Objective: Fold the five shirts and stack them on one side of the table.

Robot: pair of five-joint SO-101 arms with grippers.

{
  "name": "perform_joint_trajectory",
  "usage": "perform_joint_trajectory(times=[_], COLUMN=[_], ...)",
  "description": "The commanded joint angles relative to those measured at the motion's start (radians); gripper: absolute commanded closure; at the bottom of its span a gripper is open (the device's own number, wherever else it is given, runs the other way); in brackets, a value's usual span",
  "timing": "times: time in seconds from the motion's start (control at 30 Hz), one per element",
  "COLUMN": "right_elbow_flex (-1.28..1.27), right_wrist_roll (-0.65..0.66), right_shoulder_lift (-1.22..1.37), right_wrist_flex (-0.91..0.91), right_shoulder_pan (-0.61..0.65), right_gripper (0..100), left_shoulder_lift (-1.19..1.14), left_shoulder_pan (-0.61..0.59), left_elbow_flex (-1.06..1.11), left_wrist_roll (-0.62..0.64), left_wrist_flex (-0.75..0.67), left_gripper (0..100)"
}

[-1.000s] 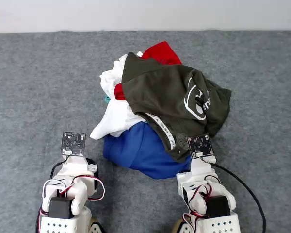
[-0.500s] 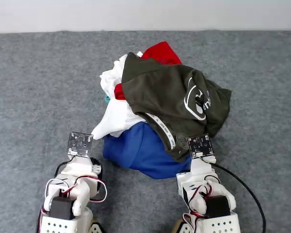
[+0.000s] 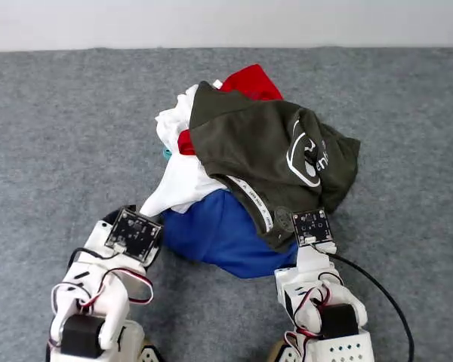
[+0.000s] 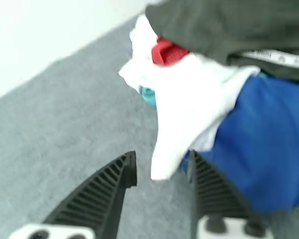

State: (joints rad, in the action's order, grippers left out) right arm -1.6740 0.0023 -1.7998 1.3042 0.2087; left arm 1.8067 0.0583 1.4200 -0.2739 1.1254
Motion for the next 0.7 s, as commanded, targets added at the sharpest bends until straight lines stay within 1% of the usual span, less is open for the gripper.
perform_joint_trajectory(times=[0.0,0.07,0.13,0.3,0.37,0.47,0.5,0.57,0.6,0.67], right_elbow_flex=[-0.011,-0.011,-0.011,-0.011,-0.011,-0.011,-0.011,-0.011,-0.011,-0.011], right_wrist_roll=[0.009,0.009,0.009,0.009,0.009,0.009,0.009,0.009,0.009,0.009], right_shoulder_lift=[-0.012,-0.012,-0.012,-0.012,-0.012,-0.012,-0.012,-0.012,-0.012,-0.012], right_wrist_flex=[0.004,0.004,0.004,0.004,0.004,0.004,0.004,0.004,0.004,0.004], right_shoulder_pan=[-0.012,-0.012,-0.012,-0.012,-0.012,-0.012,-0.012,-0.012,-0.012,-0.012], right_gripper=[98.8,98.8,98.8,98.8,98.8,98.8,98.8,98.8,98.8,98.8], left_shoulder_lift=[-0.002,-0.051,-0.163,-0.605,-0.799,-1.06,-1.138,-1.275,-1.336,-1.435], left_shoulder_pan=[0.003,0.005,0.005,0.018,0.046,0.104,0.117,0.126,0.126,0.123], left_elbow_flex=[-0.111,-0.162,-0.219,-0.493,-0.639,-0.868,-0.944,-1.093,-1.162,-1.276], left_wrist_roll=[-0.015,-0.015,-0.034,-0.048,-0.048,-0.064,-0.101,-0.184,-0.184,-0.143], left_wrist_flex=[-0.018,-0.017,-0.011,0.009,0.066,0.215,0.273,0.374,0.405,0.407], left_gripper=[86,86,86,86,86,85,83,75,70,65])
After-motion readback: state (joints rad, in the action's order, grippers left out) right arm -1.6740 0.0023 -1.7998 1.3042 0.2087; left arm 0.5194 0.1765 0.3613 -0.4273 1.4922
